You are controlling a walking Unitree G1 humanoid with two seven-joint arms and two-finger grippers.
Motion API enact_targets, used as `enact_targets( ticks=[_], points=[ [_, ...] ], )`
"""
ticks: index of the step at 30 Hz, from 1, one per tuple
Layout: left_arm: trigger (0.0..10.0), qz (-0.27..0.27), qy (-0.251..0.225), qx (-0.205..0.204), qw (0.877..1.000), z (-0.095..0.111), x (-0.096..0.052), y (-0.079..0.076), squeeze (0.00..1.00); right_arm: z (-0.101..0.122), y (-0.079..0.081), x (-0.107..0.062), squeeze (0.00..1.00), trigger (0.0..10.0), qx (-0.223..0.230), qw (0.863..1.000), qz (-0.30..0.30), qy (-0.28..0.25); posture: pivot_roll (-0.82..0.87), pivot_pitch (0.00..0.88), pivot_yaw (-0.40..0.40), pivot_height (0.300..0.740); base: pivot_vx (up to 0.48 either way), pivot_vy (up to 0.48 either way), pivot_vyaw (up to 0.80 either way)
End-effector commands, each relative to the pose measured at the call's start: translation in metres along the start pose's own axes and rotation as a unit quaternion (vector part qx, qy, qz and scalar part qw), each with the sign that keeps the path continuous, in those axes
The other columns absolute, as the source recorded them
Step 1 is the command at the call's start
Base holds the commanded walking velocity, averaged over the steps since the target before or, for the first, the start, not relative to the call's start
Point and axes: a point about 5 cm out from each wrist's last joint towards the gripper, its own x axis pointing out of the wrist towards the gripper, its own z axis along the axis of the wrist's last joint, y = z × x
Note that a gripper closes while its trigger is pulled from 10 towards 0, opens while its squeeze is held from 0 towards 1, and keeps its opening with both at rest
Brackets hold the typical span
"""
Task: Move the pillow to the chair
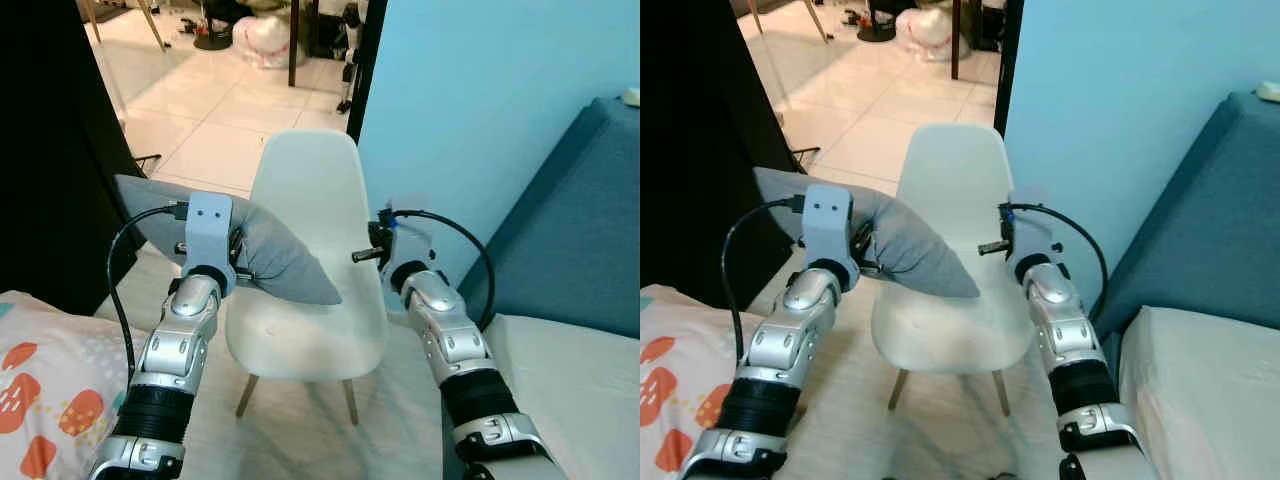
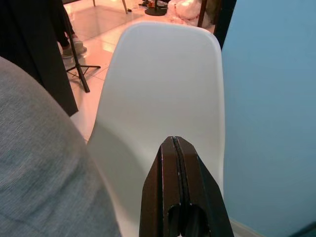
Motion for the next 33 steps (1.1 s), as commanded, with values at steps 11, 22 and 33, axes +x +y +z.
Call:
enact_targets(
  ticks=[11, 22, 33],
  points=[
    [10.0, -0.003, -0.037, 0.013, 0.999, 0.018, 0.0036, -0.0002, 0.0, -0.0061, -0.0056, -0.0031, 0.0, 10.0, 0.009, 1.0, -0.017, 0.002, 0.08, 0.095, 0.003, 0.74, 0.312, 0.0, 0.0],
    [10.0, -0.003, -0.034, 0.014, 0.999, 0.0179, 0.0047, 0.0003, 0.0, -0.0074, -0.0053, -0.0037, 0.0, 10.0, 0.01, 1.0, -0.018, 0.002, 0.08, 0.092, 0.007, 0.74, 0.359, 0.0, 0.0],
    [10.0, -0.024, -0.042, 0.026, 0.998, 0.0187, 0.0036, -0.0072, 0.0, -0.0086, -0.0056, -0.0046, 0.0, 10.0, 0.009, 1.0, -0.019, 0.003, 0.07, 0.086, 0.01, 0.74, 0.212, 0.0, 0.0]
  ],
)
